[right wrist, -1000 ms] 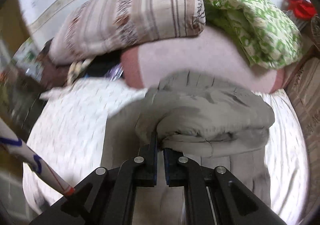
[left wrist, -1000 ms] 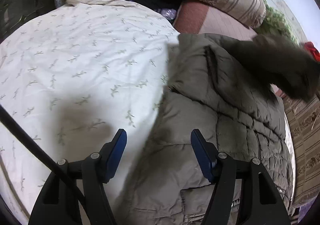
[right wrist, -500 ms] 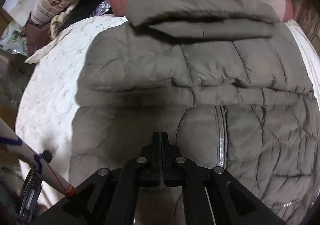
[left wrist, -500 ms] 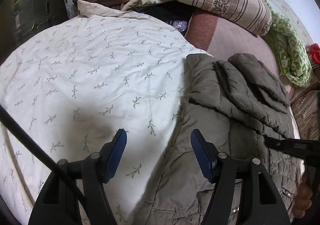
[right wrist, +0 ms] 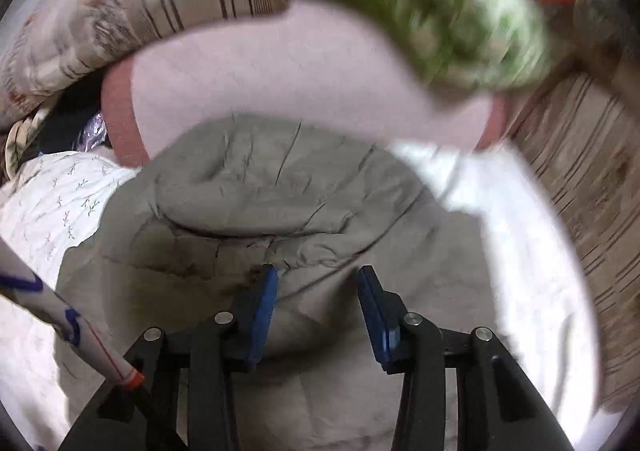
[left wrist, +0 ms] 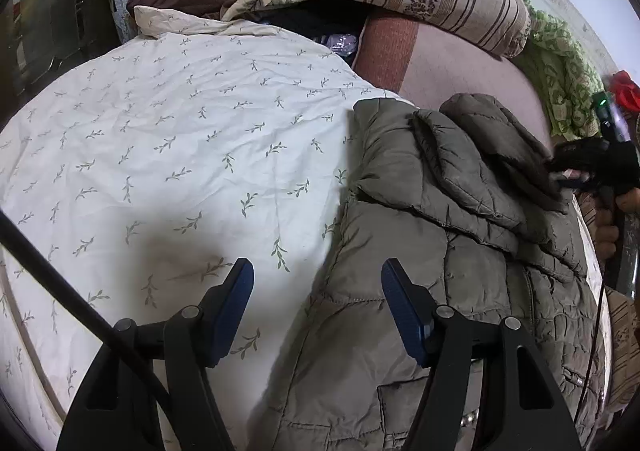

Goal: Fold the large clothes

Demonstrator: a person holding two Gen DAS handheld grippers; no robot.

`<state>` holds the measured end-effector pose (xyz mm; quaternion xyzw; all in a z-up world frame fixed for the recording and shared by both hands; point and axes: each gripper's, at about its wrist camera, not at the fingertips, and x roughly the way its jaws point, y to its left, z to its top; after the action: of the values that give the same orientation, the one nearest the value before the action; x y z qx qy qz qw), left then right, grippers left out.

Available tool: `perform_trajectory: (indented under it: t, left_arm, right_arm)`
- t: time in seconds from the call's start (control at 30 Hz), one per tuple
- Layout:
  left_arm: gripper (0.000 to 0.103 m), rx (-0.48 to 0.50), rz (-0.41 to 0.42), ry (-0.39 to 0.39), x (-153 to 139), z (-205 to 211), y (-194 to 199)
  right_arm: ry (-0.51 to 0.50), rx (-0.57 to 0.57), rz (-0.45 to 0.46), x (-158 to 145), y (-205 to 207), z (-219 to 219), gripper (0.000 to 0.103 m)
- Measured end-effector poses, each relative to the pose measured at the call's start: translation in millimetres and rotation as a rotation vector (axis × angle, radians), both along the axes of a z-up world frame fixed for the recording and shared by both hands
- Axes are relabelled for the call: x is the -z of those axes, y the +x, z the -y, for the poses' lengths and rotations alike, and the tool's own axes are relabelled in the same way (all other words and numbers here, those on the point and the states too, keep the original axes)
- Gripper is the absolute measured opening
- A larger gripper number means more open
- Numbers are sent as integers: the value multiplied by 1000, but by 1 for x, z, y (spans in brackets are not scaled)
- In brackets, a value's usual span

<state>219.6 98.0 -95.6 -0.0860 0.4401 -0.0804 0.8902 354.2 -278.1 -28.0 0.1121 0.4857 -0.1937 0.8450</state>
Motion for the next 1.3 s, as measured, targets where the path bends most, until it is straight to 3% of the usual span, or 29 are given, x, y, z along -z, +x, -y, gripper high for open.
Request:
perform_trajectory:
  t: [0.1, 0.13, 0.17, 0.2, 0.27, 0.53, 0.67, 0.8, 0.9, 0.93, 0.97, 1.07, 1.17, 1.3]
  left_arm:
    - [65, 6, -11, -12, 1, 1, 3]
    - [65, 11, -15, -18, 2, 1, 4]
    - [65, 14, -17, -21, 2, 3, 4]
    - [65, 19, -19, -22, 3, 4, 4]
    - [65, 20, -33, -8, 5, 5, 4]
    - [65, -11, -17, -22, 2, -4, 0]
    - [65, 5, -50, -41, 7, -3, 1]
    - [65, -4, -34, -18, 4, -4, 1]
    - [65, -10, -31, -10, 3, -5, 4]
    - [65, -12, -32, -8, 4, -6, 5]
    - [65, -13, -34, -6, 4, -6, 6]
    - [65, -23, -49, -10, 6, -9, 7]
    - [65, -37, -50, -12, 7, -11, 5]
    - [65, -48, -48, 9, 8, -9, 3]
  right_arm:
    - [275, -80, -128, 44, -4, -13, 45]
    - [277, -137, -175, 57, -14, -30, 45]
    - [206, -194, -207, 64, -22, -47, 45]
    - [63, -275, -219, 71, -31, -70, 45]
    - [-37, -304, -200, 72, -36, -81, 45]
    - [-74, -269, 41, -6, -80, -85, 45]
    - [-158, -198, 132, -40, -52, -73, 47]
    - [-86, -123, 72, -14, 4, -72, 47]
    - [109, -180, -136, 56, 37, -92, 49]
    - [70, -192, -158, 69, 36, -100, 49]
    - [-38, -222, -139, 73, 33, -114, 49]
    - [-140, -257, -114, 58, 22, -126, 49]
    - [-103, -272, -16, 29, -12, -122, 50]
    - [-85, -328, -15, 26, -46, -129, 50]
